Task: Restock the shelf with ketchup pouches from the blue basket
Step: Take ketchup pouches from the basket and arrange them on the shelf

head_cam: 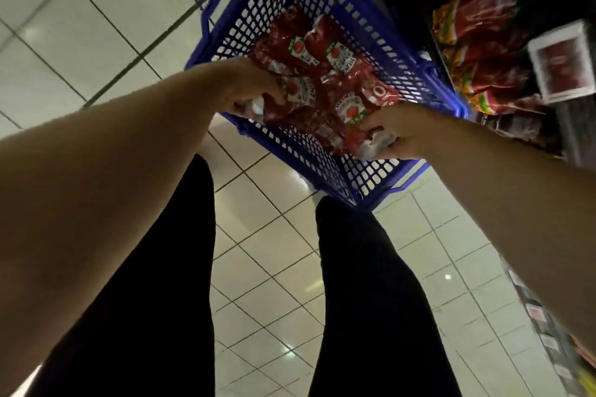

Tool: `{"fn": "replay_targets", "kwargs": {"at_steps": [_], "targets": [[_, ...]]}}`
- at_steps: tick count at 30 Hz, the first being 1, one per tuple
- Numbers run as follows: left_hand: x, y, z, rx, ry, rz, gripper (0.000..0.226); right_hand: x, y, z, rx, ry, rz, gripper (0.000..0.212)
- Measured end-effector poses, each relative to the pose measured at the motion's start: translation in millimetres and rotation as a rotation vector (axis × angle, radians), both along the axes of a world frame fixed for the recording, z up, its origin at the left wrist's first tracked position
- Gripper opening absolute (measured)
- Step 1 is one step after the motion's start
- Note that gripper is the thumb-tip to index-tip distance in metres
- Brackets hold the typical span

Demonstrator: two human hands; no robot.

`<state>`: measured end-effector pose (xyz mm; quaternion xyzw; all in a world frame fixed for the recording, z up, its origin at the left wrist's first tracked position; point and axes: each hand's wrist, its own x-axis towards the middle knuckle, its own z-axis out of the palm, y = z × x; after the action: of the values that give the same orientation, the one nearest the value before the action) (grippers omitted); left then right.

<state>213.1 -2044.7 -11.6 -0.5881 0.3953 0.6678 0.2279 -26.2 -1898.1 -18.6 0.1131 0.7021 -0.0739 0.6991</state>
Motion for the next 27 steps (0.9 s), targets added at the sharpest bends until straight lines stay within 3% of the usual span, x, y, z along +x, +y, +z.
{"fn": "replay_targets", "kwargs": {"at_steps": [2,6,11,16,18,20,24,27], "targets": [[9,-18,34,0.012,0.005,0.141,0.056,6,2,37,-0.040,-0.046,-0.219,0.036],[48,-42,120,-0.053,0.221,0.373,0.057,39,-2,126,-0.333,-0.165,-0.556,0.044],[71,-81,232,0.020,0.491,0.512,0.060,83,-39,237,-0.643,-0.057,-0.534,0.066],[71,-111,339,0.088,0.734,0.484,0.032,121,-75,338,-0.811,0.166,-0.527,0.063],[68,-120,369,0.087,0.756,0.451,0.026,133,-83,374,-0.834,0.213,-0.652,0.079],[65,-125,399,0.087,0.775,0.373,0.023,146,-88,410,-0.894,0.245,-0.781,0.073],[60,-128,453,0.053,0.846,0.112,0.048,166,-82,469,-0.962,0.384,-0.763,0.044],[52,-119,485,-0.001,0.890,-0.059,0.068,170,-67,502,-0.978,0.438,-0.798,0.041]]}}
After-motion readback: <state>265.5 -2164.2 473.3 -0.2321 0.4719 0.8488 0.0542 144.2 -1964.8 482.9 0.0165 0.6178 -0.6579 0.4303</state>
